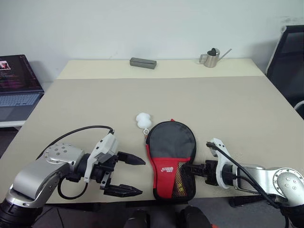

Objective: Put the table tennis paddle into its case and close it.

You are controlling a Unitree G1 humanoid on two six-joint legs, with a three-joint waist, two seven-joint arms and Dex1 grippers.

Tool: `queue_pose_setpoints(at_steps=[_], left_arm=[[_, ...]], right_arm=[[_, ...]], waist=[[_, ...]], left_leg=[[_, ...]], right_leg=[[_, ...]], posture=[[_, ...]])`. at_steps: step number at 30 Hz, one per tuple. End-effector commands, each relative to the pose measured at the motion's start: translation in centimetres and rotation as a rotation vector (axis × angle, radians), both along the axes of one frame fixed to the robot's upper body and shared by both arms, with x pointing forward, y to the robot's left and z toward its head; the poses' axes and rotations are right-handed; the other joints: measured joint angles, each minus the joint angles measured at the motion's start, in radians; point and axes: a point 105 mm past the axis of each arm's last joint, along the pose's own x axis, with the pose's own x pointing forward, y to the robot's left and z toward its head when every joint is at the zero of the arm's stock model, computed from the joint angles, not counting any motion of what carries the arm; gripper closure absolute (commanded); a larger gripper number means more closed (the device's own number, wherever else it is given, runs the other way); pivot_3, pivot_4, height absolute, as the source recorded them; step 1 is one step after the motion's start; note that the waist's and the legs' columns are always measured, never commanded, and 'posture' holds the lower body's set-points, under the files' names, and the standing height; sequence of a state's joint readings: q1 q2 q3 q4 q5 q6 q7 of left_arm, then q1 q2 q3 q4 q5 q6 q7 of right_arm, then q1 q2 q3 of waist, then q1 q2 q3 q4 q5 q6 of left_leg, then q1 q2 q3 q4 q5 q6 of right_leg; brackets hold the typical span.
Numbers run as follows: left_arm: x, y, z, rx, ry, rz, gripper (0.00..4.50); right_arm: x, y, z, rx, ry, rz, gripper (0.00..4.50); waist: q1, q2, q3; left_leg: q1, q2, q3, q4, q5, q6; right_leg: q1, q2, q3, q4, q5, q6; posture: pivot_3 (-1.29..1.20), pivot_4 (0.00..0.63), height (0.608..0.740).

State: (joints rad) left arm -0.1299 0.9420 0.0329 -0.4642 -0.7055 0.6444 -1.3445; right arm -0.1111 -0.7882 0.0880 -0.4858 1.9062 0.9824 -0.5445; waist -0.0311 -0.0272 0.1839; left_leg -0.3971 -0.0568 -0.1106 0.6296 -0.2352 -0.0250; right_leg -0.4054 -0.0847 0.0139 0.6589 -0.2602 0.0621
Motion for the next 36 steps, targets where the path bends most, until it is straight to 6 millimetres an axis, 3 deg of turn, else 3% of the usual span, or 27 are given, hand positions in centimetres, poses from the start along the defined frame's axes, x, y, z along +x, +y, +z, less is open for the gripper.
queue_pose_setpoints(at_steps=[1,3,6,9,11,14,17,23,28,36], left_arm=[[-0.1,0.0,0.5,-0.001,-0.029,-0.019,0.00],[-0.1,-0.1,0.4,-0.004,-0.028,-0.018,0.00],[0.3,0.0,0.5,-0.010,-0.037,0.002,0.00],[1.4,0.7,0.8,-0.004,-0.072,0.059,0.00],[3.2,1.8,1.6,-0.002,-0.134,0.149,0.00],[4.7,2.6,2.5,-0.012,-0.192,0.235,0.00],[6.2,3.2,3.0,-0.034,-0.245,0.345,0.00],[9.7,4.6,3.2,-0.049,-0.367,0.571,0.00],[10.8,4.8,3.7,-0.068,-0.419,0.630,0.00],[12.5,5.8,3.7,-0.030,-0.468,0.696,0.00]], right_arm=[[0.1,-0.5,2.6,0.073,-0.115,-0.002,2.40],[0.2,-0.8,3.3,0.074,-0.172,0.019,2.40],[0.4,-1.0,4.5,0.052,-0.290,0.087,1.81],[0.6,-0.7,5.8,0.001,-0.450,0.199,0.81],[1.7,-0.8,7.0,-0.058,-0.593,0.245,0.12],[2.8,-0.8,7.8,-0.101,-0.708,0.282,0.05],[2.8,0.3,8.1,-0.100,-0.785,0.390,0.05],[4.5,2.0,7.6,-0.101,-0.860,0.434,0.05],[6.1,2.6,6.9,-0.122,-0.896,0.408,0.05],[6.3,4.9,5.8,-0.097,-0.909,0.495,0.05]], waist=[[0.000,0.000,0.000],[-0.001,0.000,0.000],[0.000,0.000,0.000],[0.000,0.000,0.000],[0.001,0.000,0.000],[0.001,0.000,0.000],[0.001,0.000,0.000],[0.002,0.000,0.000],[0.002,0.000,0.000],[0.001,0.000,0.000]], left_leg=[[0.000,0.000,0.000,0.000,0.000,0.000],[0.001,0.000,0.000,0.000,0.000,0.000],[0.001,0.001,0.000,0.000,0.000,0.000],[0.001,0.001,0.001,0.000,0.000,0.000],[0.001,0.001,0.001,0.000,0.000,0.000],[0.001,0.001,0.001,0.001,0.000,0.000],[0.000,0.001,0.001,0.001,0.000,0.000],[0.000,0.000,-0.001,0.001,0.000,0.000],[0.000,0.000,-0.001,0.001,0.000,0.000],[0.000,-0.001,-0.002,0.001,0.000,0.000]], right_leg=[[0.000,0.000,0.000,0.000,0.000,0.000],[0.000,0.000,0.000,0.000,0.000,0.000],[0.001,0.000,0.000,0.000,-0.001,0.001],[0.001,0.001,0.000,0.000,-0.001,0.002],[0.001,0.001,0.000,0.000,-0.002,0.004],[0.001,0.001,-0.001,0.000,-0.002,0.004],[0.001,0.001,-0.001,-0.001,-0.002,0.003],[0.000,0.000,0.000,0.000,0.001,0.000],[0.000,0.000,0.000,0.000,0.001,0.001],[-0.001,-0.001,0.000,0.002,0.001,0.001]], posture=[[0.00,0.150,0.740],[0.00,0.150,0.740],[0.00,0.150,0.740],[0.00,0.150,0.740],[0.00,0.150,0.740],[0.00,0.150,0.740],[0.00,0.150,0.740],[0.00,0.150,0.740],[0.00,0.150,0.740],[0.00,0.150,0.740]])
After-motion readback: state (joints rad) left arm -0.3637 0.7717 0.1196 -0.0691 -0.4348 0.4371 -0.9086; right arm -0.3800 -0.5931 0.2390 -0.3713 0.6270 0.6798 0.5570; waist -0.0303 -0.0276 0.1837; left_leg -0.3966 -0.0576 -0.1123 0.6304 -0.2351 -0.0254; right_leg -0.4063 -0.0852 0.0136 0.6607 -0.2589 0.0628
